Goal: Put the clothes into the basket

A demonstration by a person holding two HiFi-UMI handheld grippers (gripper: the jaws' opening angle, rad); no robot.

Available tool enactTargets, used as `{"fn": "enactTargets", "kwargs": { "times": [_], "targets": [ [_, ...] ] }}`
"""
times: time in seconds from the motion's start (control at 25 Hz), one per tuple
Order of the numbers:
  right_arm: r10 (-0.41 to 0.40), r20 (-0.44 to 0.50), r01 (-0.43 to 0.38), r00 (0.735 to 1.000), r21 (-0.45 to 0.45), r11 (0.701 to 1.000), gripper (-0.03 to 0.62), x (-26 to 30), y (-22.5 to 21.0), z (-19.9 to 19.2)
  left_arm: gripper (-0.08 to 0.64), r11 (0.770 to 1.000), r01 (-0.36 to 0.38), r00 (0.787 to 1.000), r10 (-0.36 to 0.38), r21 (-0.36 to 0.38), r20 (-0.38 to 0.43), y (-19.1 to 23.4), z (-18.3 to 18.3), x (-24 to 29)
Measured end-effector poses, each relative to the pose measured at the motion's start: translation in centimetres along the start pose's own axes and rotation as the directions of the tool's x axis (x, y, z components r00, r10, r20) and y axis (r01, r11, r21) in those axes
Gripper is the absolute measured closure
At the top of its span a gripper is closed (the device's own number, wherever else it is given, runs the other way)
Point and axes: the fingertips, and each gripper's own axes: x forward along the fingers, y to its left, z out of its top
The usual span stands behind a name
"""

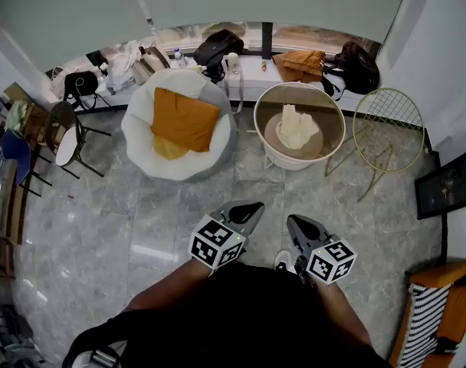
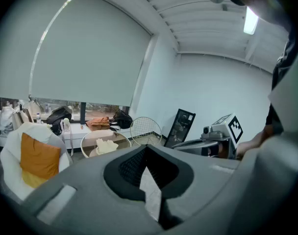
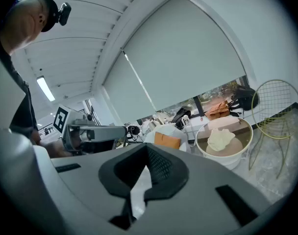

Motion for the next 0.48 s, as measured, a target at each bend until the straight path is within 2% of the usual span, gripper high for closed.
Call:
{"fn": "enactTargets", "kwargs": {
  "times": [0.48],
  "targets": [
    [0.003, -0.005, -0.003, 1.000, 0.006, 1.000, 0.578, 0.09, -0.21, 0.09, 0.560, 1.000, 0.002, 1.000, -0.002, -0.008, -0.012, 0.04, -0.14, 0.18]
  ]
}}
